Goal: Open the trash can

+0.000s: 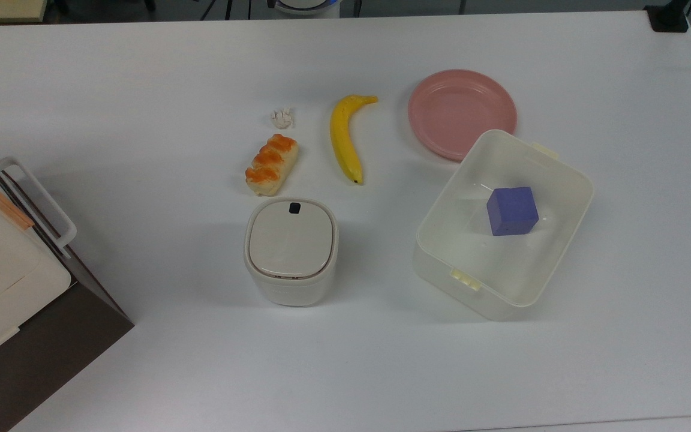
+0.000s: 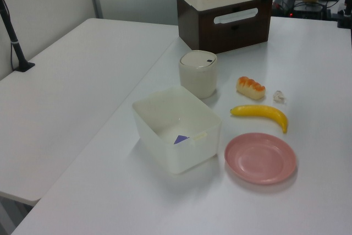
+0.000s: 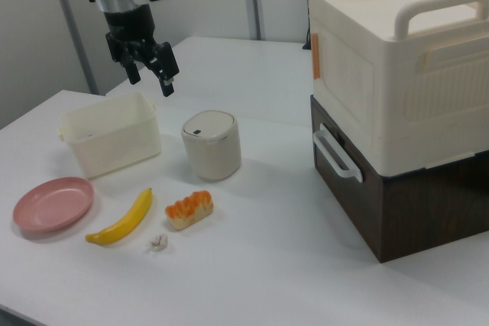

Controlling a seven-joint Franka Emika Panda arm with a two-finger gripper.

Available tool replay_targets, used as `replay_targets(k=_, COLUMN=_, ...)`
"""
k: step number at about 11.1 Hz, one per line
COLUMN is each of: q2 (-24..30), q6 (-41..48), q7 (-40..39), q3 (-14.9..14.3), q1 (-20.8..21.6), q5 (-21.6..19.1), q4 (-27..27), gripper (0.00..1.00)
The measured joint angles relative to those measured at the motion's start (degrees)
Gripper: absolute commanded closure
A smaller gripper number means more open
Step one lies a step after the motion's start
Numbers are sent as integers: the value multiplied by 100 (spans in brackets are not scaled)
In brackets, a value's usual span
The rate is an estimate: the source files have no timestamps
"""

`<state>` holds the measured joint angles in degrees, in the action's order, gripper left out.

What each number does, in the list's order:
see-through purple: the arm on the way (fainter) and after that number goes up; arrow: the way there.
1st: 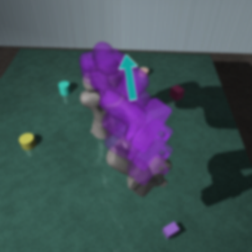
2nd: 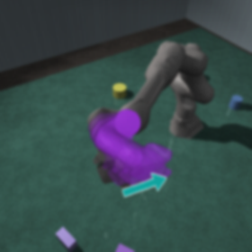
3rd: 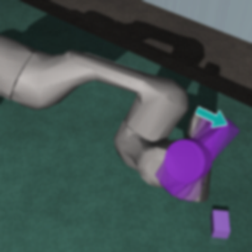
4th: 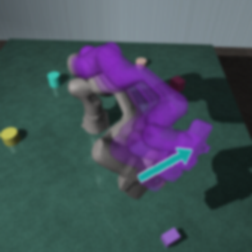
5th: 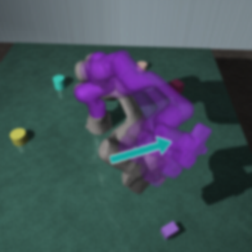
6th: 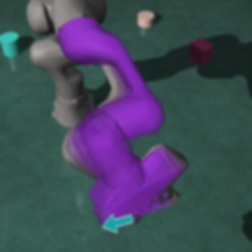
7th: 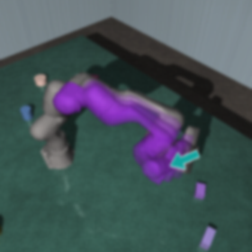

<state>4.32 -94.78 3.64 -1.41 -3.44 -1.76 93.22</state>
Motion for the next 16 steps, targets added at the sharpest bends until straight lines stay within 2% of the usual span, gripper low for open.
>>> replay_targets(k=2, q2=0, q6=50, q7=5, q3=-6, q1=-5, q5=27, q4=0, gripper=0)
replay_targets(k=5, q2=0, q6=165, q7=-3, q3=1, q1=1, q5=273, q4=0, gripper=0)
replay_targets(k=16, q2=-15, q6=224, q7=-226, q3=2, q1=2, q5=289, q4=7, gripper=0)
